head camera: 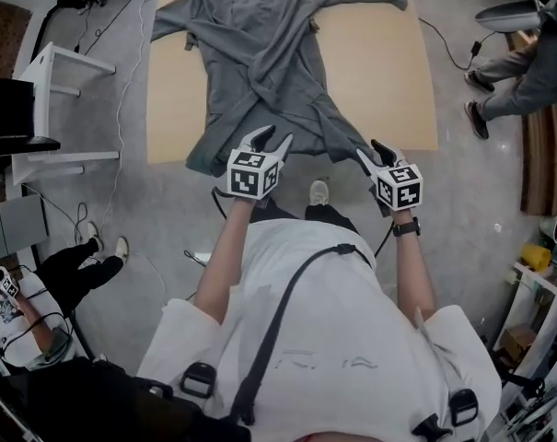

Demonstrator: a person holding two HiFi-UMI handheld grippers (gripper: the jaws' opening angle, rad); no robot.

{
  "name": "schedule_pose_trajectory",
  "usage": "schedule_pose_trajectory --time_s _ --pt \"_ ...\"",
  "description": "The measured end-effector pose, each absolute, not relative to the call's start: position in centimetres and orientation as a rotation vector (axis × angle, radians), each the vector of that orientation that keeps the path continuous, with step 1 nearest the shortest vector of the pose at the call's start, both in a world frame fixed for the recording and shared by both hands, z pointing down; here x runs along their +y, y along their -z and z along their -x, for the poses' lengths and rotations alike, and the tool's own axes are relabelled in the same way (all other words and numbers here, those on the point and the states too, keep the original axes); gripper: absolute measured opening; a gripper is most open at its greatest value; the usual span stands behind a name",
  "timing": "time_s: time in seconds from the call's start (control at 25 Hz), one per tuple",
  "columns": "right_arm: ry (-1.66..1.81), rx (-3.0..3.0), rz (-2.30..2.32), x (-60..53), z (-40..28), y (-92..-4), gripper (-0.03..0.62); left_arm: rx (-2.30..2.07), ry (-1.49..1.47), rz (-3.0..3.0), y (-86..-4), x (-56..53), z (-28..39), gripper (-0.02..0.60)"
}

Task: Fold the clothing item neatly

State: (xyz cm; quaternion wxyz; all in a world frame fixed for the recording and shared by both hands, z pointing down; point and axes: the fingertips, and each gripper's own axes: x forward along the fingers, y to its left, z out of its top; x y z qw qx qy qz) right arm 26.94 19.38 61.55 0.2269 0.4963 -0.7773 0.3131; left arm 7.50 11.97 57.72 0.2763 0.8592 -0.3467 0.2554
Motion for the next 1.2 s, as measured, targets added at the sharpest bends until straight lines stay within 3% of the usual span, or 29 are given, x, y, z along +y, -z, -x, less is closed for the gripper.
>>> schedule_pose_trajectory --time_s 0.2,0.28,0.72,0.88,1.0,1.2 --pt "-0.921 -2.058 -1.379 22.6 -27.3 -64.4 0.184 -0.864 -0.739 -2.344 -58.3 12.5 -9.3 0.180" --pt "-0.935 -1.993 -1.391 23.1 -26.3 -66.3 0.210 -0.845 -0.744 -2.356 -58.4 12.3 -9.3 0.181" --pt "-1.002 -1.779 -1.317 21.8 -20.2 -76.3 0.204 -0.902 -0.716 -2.309 -58.2 12.9 -2.6 0.179" --pt "-1.028 -1.639 -1.450 20.9 -21.7 -77.2 0.146 -0.929 -0.707 -2.281 -58.3 12.9 -0.1 0.180" --pt "-1.053 -1.574 -1.529 20.7 -22.5 -77.3 0.067 -0.948 -0.696 -2.267 -58.4 13.0 1.4 0.179" --pt "-1.107 -1.533 -1.582 20.4 -22.8 -77.9 0.012 -0.947 -0.691 -2.270 -58.2 12.5 2.3 0.179"
